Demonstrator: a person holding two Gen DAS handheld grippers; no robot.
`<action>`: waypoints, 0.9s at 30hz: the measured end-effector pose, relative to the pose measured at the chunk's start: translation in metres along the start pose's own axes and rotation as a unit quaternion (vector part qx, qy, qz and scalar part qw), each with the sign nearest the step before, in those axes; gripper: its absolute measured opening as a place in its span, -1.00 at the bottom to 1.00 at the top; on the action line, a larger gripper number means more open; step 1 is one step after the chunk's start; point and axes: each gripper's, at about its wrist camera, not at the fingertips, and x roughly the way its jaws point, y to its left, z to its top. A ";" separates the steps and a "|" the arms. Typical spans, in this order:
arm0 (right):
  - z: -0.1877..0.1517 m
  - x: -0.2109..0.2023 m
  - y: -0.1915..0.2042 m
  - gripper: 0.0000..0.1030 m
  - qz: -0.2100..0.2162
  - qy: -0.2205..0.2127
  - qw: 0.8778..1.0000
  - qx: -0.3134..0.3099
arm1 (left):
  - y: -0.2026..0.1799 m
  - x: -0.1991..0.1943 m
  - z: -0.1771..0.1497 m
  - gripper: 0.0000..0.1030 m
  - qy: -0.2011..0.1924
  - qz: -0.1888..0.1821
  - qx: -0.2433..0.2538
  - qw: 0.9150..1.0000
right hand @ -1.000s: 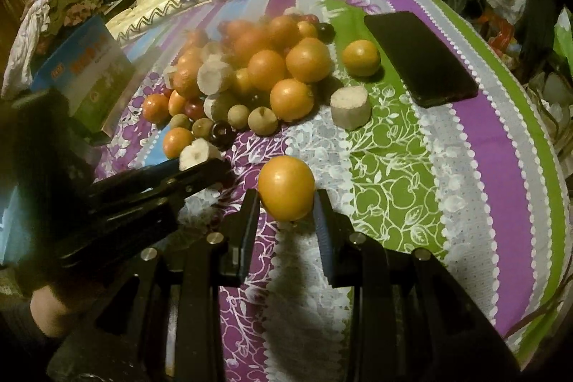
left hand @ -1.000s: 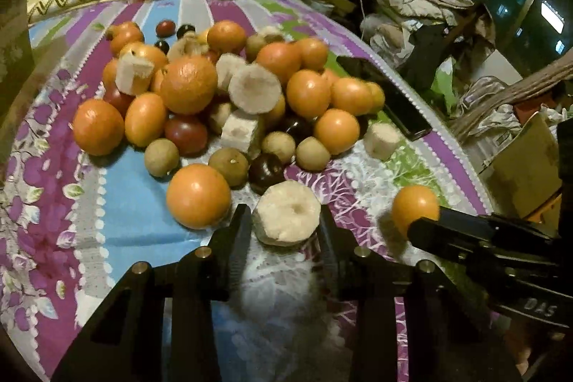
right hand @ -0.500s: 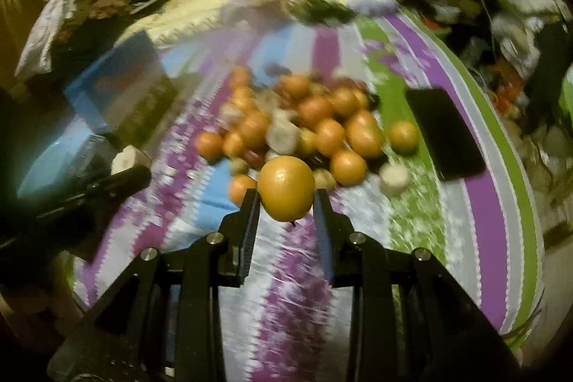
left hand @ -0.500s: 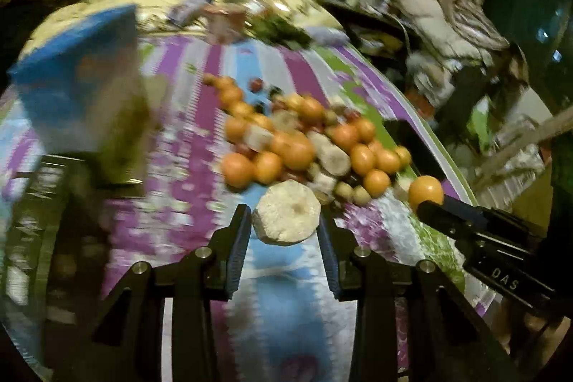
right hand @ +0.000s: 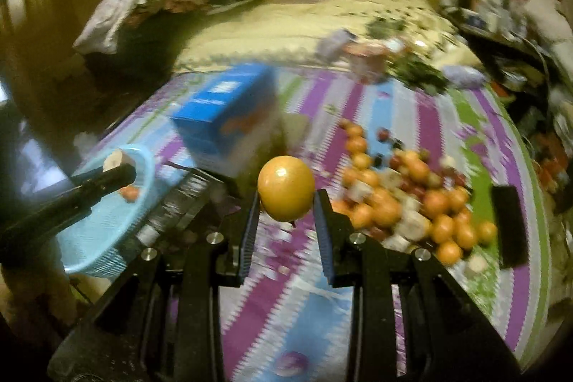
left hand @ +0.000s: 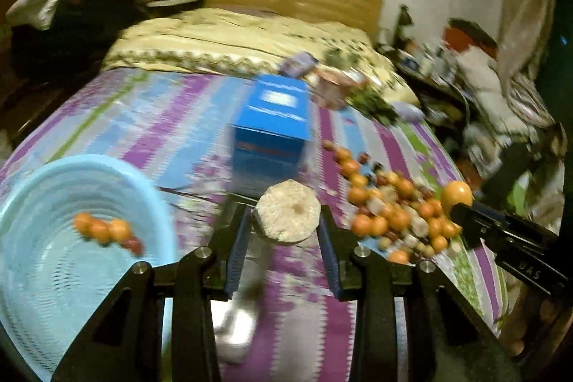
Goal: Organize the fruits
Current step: 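Carry the orange and white fruit over the light-blue basket with both tools, then open the right tool to drop the orange while the left tool drops the white fruit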
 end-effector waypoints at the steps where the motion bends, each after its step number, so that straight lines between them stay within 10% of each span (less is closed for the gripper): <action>1: 0.005 0.001 0.012 -0.39 0.009 -0.001 1.000 -0.008 | 0.013 -0.006 0.003 -0.26 -0.004 0.007 -0.009 1.000; 27: 0.024 0.107 0.224 -0.39 0.151 0.152 0.969 -0.124 | 0.240 -0.061 -0.037 -0.26 0.031 0.111 -0.164 0.980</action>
